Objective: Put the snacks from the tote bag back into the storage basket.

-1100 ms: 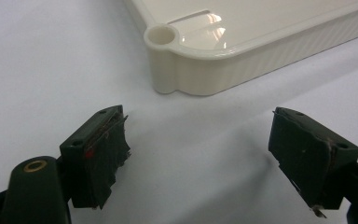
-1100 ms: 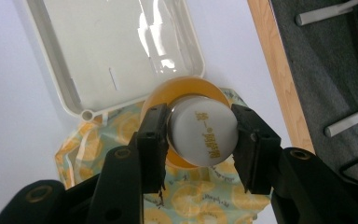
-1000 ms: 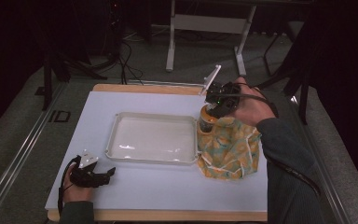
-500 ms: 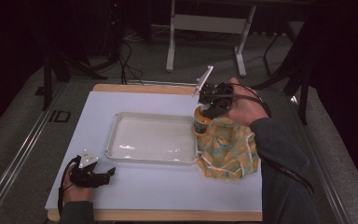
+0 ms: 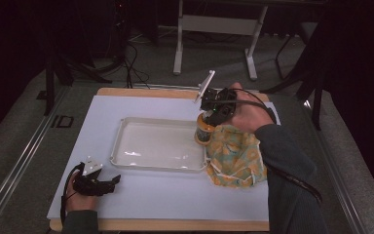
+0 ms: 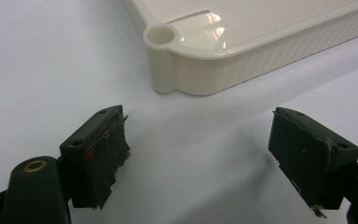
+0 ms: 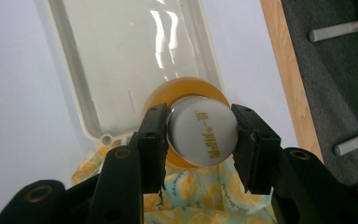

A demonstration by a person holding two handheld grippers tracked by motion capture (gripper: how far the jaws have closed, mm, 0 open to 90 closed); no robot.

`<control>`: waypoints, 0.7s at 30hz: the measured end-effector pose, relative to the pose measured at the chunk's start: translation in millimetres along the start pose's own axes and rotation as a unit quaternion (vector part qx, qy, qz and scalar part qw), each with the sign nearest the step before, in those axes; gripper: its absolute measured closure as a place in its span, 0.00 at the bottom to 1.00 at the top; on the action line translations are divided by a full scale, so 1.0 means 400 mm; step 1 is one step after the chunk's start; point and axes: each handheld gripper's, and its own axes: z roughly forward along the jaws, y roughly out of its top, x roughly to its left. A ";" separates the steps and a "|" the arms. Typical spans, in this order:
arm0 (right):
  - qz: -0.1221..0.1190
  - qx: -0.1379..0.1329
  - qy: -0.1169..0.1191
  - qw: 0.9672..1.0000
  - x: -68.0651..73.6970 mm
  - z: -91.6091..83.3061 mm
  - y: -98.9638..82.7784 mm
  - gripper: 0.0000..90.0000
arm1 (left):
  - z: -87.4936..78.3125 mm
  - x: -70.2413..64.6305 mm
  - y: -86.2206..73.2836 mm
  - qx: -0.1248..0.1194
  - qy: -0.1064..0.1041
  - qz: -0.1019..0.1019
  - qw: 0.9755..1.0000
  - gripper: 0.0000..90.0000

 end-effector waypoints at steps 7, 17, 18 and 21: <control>-0.010 -0.004 0.005 1.000 0.016 0.006 0.015 0.65 | 0.000 0.000 0.000 0.000 -0.001 0.001 1.000 0.21; -0.012 -0.002 0.021 1.000 0.035 0.037 0.030 0.65 | 0.001 -0.001 0.000 0.001 -0.002 0.000 1.000 0.21; -0.012 -0.003 0.020 1.000 0.037 0.039 0.030 0.65 | 0.001 -0.001 0.000 0.002 -0.002 0.000 1.000 0.21; -0.011 -0.005 0.014 1.000 0.043 0.044 0.031 0.65 | 0.001 0.000 0.000 0.002 -0.001 0.001 1.000 0.21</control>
